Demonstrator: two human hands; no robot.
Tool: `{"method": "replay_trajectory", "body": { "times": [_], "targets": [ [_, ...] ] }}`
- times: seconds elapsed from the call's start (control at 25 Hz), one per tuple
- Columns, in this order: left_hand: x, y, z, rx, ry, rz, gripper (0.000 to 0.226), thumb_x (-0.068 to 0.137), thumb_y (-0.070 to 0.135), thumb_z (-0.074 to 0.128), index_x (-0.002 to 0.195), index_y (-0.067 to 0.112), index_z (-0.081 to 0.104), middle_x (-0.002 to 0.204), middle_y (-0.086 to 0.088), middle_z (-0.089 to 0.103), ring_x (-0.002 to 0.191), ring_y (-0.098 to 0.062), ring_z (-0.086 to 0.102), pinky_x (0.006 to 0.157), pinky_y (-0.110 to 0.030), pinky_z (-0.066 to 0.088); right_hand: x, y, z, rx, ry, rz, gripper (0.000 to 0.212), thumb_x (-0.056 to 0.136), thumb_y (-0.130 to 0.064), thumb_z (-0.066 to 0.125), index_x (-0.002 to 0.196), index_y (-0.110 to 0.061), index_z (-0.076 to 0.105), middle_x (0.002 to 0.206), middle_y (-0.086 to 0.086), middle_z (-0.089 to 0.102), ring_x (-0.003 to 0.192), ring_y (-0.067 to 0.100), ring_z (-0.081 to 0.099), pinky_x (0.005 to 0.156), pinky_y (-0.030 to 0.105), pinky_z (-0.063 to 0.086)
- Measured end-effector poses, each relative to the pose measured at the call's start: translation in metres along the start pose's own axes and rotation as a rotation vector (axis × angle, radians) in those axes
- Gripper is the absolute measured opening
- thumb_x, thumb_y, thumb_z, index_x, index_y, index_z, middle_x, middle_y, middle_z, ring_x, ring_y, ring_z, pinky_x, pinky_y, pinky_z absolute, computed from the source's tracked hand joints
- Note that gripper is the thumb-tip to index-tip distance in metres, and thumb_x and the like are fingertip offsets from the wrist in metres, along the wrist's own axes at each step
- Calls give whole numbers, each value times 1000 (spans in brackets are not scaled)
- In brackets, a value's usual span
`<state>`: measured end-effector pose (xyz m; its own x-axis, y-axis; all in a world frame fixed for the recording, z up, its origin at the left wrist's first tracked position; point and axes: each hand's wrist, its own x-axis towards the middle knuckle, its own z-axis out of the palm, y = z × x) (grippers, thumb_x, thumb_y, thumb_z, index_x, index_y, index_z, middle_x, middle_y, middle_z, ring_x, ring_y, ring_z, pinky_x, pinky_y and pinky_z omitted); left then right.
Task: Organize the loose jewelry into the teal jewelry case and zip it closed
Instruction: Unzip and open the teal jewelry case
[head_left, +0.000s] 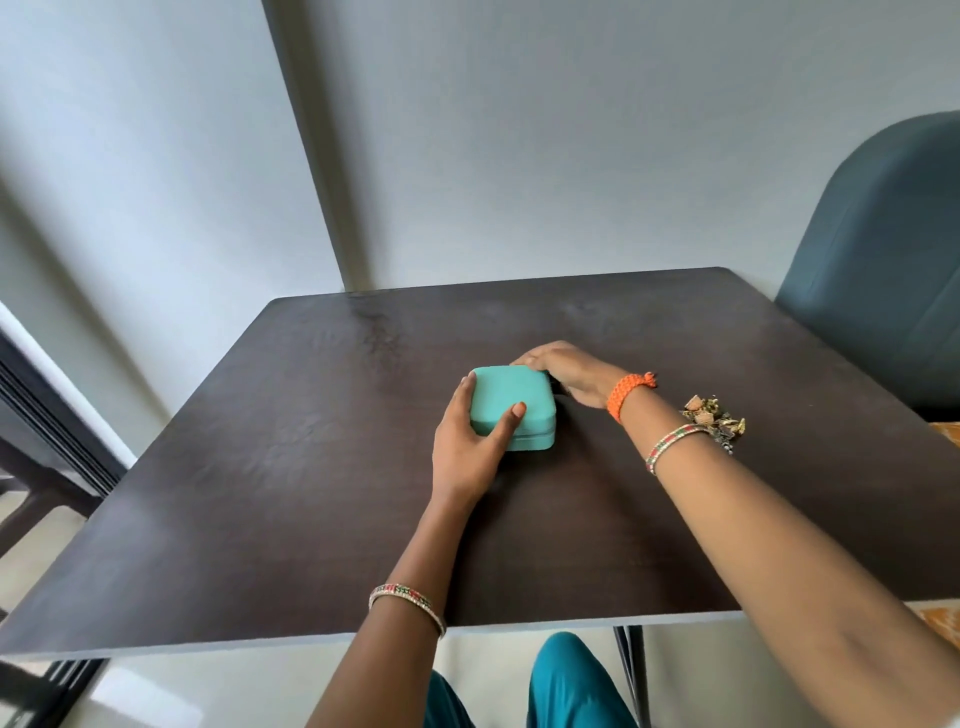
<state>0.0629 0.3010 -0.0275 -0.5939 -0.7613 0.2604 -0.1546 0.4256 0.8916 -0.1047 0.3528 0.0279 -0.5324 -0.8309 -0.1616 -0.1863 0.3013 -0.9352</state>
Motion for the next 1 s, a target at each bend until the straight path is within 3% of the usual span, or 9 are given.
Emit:
{"method": "replay_trajectory", "body": {
  "times": [0.2,0.36,0.48,0.68,0.84,1.0],
  "targets": [
    [1,0,2,-17,22,-14,84,71,64,63,141,23,41,139,5,51,124,-10,50,103,-37,44,-2,14,-21,-38,-103,15,48,87,21,28,115,1,61,98,9,67,87,14,62,74,20,53],
    [0,0,2,-31,21,-25,85,69,65,63,140,22,43,137,5,53,122,-10,52,102,-37,46,3,21,-15,-149,11,-72,43,87,19,36,110,-2,67,98,13,68,92,21,62,82,34,53],
    [-1,1,1,-37,17,-31,81,71,60,65,140,22,43,136,4,54,120,-10,53,101,-37,46,9,17,-19,-274,17,-54,41,86,17,40,104,-5,70,94,12,68,84,21,61,68,31,53],
    [-2,3,1,-45,-2,-36,78,73,57,66,140,24,43,136,4,54,120,-11,53,101,-37,46,12,10,-28,-357,-167,93,38,89,13,36,105,-4,66,80,6,59,70,11,49,58,22,43],
    [-3,7,-4,-46,-25,-13,68,79,44,71,138,23,45,134,3,54,116,-10,53,100,-31,45,22,-2,-44,-445,-361,202,38,87,16,35,104,-6,62,96,10,59,79,12,52,62,24,45],
    [-3,7,-5,-67,-23,-2,64,80,38,72,136,22,47,131,3,57,111,-7,54,97,-26,46,29,-12,-38,-577,-399,239,36,86,17,36,96,-7,61,89,9,60,73,13,54,62,24,46]
  ]
}}
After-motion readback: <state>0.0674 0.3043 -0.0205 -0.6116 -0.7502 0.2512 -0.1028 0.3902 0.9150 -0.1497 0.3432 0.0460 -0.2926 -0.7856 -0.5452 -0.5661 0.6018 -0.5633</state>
